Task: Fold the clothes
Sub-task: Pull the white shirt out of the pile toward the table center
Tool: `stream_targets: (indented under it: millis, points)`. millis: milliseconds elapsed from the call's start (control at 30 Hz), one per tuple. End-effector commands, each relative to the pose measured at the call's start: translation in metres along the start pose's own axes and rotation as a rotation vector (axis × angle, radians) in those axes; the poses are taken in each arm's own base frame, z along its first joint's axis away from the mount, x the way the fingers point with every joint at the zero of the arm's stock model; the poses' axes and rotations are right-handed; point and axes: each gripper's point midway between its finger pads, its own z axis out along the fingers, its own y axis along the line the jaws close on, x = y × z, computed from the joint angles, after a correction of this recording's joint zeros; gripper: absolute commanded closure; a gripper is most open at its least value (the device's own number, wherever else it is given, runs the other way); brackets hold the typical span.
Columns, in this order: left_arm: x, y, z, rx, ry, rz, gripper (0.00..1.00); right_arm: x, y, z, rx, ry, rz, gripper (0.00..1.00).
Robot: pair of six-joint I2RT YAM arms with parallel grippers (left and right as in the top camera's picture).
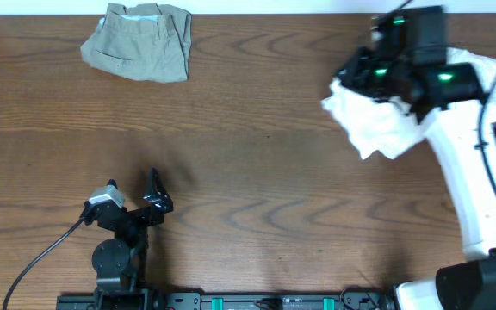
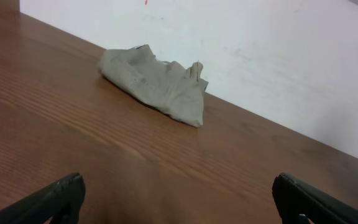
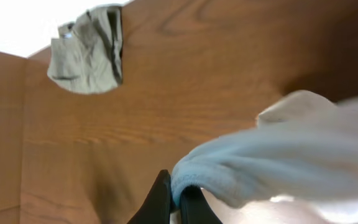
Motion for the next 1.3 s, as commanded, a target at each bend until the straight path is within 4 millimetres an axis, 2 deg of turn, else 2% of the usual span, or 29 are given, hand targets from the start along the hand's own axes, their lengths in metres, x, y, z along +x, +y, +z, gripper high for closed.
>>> stream_targets:
  millis: [0, 233, 400, 533, 767, 867, 900, 967, 1133, 1267]
  points:
    - [0.015, 0.011, 0.002, -0.041, 0.031, 0.021, 0.02, 0.014, 0.017, 0.015, 0.075, -0.031, 0.075, 0.98]
    - [0.015, 0.011, 0.002, -0.041, 0.031, 0.021, 0.02, 0.065, 0.064, 0.055, 0.056, 0.045, 0.036, 0.99]
    - [0.015, 0.011, 0.002, -0.041, 0.031, 0.021, 0.02, 0.095, 0.096, 0.075, -0.015, 0.107, 0.015, 0.99]
    - [0.015, 0.011, 0.002, -0.041, 0.031, 0.021, 0.02, 0.118, 0.125, 0.078, -0.106, 0.161, -0.026, 0.99]
    - [0.015, 0.011, 0.002, -0.041, 0.031, 0.021, 0.02, 0.149, 0.156, 0.076, -0.169, 0.203, -0.051, 0.99]
    - [0.015, 0.011, 0.002, -0.041, 0.031, 0.021, 0.02, 0.154, 0.162, 0.077, -0.161, 0.173, -0.077, 0.98]
    - [0.015, 0.011, 0.002, -0.041, 0.031, 0.021, 0.02, 0.153, 0.161, 0.077, -0.149, 0.155, -0.080, 0.93]
    - [0.015, 0.011, 0.002, -0.041, 0.031, 0.021, 0.02, 0.147, 0.158, 0.079, -0.113, 0.103, -0.086, 0.90]
    - [0.015, 0.011, 0.002, -0.041, 0.031, 0.021, 0.02, 0.147, 0.159, 0.082, -0.116, 0.095, -0.088, 0.89]
    - [0.015, 0.011, 0.002, -0.041, 0.031, 0.021, 0.02, 0.149, 0.159, 0.086, -0.114, 0.097, -0.124, 0.75]
